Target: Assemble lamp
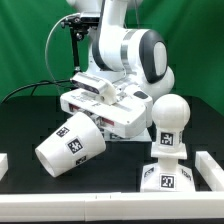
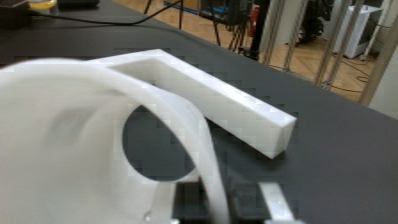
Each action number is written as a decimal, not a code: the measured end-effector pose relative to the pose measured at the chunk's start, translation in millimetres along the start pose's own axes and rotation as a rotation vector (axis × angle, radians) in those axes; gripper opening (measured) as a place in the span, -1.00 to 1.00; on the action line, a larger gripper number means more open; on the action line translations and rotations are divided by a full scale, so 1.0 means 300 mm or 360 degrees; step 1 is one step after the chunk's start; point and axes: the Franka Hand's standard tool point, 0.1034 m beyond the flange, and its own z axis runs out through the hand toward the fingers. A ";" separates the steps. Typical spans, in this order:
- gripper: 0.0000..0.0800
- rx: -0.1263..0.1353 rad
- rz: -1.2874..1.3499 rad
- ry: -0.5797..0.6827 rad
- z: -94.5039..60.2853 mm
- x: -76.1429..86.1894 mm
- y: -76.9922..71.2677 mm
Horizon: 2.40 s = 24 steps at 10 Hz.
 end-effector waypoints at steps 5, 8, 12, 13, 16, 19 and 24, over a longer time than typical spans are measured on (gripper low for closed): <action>0.17 0.0000 -0.0001 0.0000 0.000 0.000 0.000; 0.70 0.0000 -0.0001 0.0000 0.000 0.000 0.000; 0.75 0.0000 -0.0001 0.0000 0.000 0.000 0.000; 0.75 0.0000 -0.0001 0.0000 0.000 0.000 0.000; 0.75 0.0000 -0.0001 0.0000 0.000 0.000 0.000; 0.75 0.0042 0.0026 0.0000 -0.036 -0.013 0.011; 0.75 0.0109 0.0080 0.0060 -0.165 0.016 0.060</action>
Offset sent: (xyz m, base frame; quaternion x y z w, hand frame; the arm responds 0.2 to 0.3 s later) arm 0.0000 0.0000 0.0000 0.0000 0.0000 0.0000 1.0000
